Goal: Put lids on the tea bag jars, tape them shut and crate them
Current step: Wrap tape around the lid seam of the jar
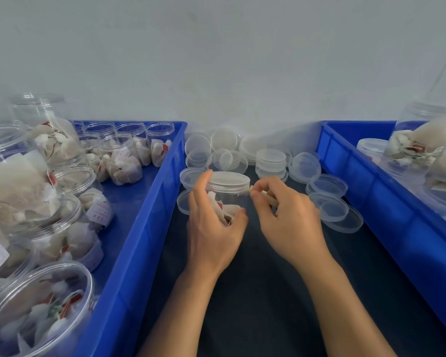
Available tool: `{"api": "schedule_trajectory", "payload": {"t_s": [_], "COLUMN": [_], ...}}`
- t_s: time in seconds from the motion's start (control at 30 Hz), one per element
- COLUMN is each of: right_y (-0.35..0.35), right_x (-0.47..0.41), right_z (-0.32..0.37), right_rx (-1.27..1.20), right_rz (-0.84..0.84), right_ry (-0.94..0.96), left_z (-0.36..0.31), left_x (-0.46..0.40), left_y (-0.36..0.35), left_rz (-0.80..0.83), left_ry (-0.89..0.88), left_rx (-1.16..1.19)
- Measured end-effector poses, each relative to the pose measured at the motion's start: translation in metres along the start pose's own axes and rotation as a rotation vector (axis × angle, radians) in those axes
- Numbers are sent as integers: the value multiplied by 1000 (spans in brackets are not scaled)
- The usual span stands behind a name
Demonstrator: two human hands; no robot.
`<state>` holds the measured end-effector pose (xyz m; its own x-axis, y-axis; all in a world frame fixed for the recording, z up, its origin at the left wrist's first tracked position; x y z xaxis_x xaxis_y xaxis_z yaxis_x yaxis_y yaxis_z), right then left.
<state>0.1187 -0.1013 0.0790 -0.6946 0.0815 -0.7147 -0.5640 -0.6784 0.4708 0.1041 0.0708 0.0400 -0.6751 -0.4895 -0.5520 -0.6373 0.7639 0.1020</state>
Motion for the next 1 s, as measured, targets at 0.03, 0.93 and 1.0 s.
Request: {"api": "schedule_trajectory", "payload": {"t_s": [0.03, 0.93, 1.0], "right_y": [-1, 6, 6], "right_x": [0, -1, -1], "right_z": [0, 8, 10], "right_rx": [5, 57, 60], "right_rz": [7, -57, -58], "right_ry": [-7, 28, 37], "left_z": [0, 4, 4], "left_x": [1, -4, -5], "left_y": [-2, -4, -3], "left_rz": [8, -54, -60], "left_ry": [-1, 17, 22], "left_rx": [13, 28, 31]}}
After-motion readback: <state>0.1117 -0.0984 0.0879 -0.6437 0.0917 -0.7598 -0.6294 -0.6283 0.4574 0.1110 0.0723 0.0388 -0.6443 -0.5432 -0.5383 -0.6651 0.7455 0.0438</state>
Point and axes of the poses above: each hand's wrist, its own x-axis away from the middle knuckle, its own y-axis out of the back of the hand, z = x × y, the point moved 9 cm from there along -x, towards the middle knuckle, and after that the axes turned 15 degrees about -z, right-handed, at the moved point
